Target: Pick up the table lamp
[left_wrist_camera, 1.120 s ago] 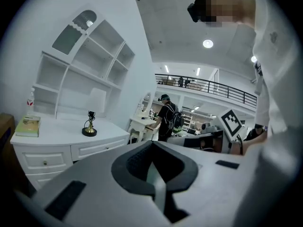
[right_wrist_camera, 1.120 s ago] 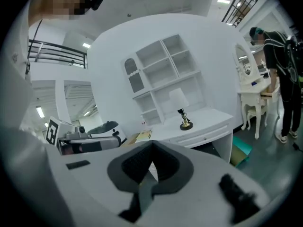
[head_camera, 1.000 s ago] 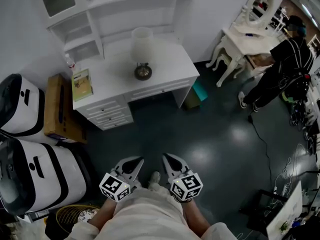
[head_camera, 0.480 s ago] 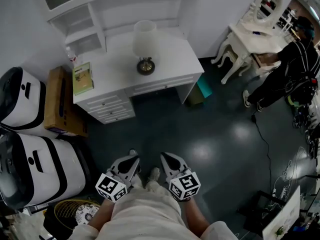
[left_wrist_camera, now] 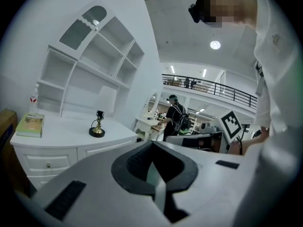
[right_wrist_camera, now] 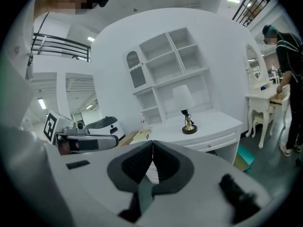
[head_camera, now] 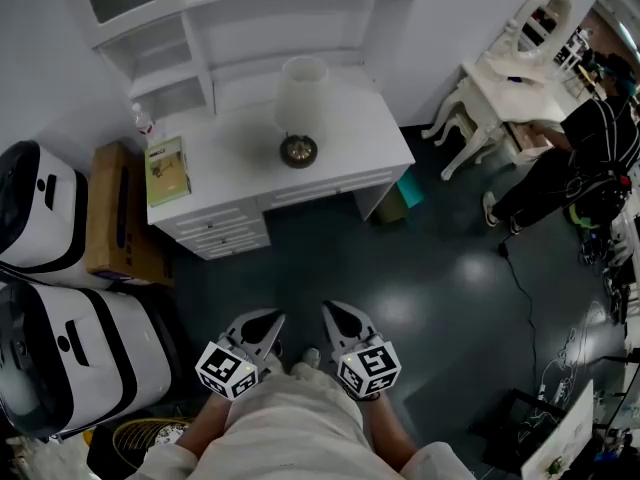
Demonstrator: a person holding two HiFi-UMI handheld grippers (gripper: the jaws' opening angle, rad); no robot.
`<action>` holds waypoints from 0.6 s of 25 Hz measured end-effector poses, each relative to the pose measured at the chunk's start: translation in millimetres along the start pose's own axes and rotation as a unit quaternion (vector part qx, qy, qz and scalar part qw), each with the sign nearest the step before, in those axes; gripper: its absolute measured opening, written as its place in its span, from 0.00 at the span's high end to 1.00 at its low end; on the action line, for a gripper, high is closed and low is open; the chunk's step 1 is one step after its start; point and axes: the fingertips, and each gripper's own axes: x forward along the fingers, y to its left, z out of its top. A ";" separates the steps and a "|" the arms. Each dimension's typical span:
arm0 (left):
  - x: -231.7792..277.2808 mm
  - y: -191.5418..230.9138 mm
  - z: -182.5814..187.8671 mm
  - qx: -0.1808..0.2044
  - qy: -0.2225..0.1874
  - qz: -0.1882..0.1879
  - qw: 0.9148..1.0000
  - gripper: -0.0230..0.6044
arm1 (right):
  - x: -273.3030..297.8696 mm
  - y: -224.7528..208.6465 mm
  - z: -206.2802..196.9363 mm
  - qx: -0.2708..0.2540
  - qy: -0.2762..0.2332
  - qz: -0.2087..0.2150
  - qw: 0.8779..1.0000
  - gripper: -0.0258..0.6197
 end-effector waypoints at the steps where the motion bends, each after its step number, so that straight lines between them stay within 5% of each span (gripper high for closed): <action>1: 1.6 7.5 3.7 0.000 -0.001 -0.003 1.000 0.95 | 7.5 0.3 5.0 -0.001 -0.001 -0.002 1.000 0.94; 15: 8.7 91.0 39.5 -0.001 -0.013 -0.044 0.999 0.95 | 93.3 11.9 45.3 0.010 -0.010 -0.023 1.000 0.94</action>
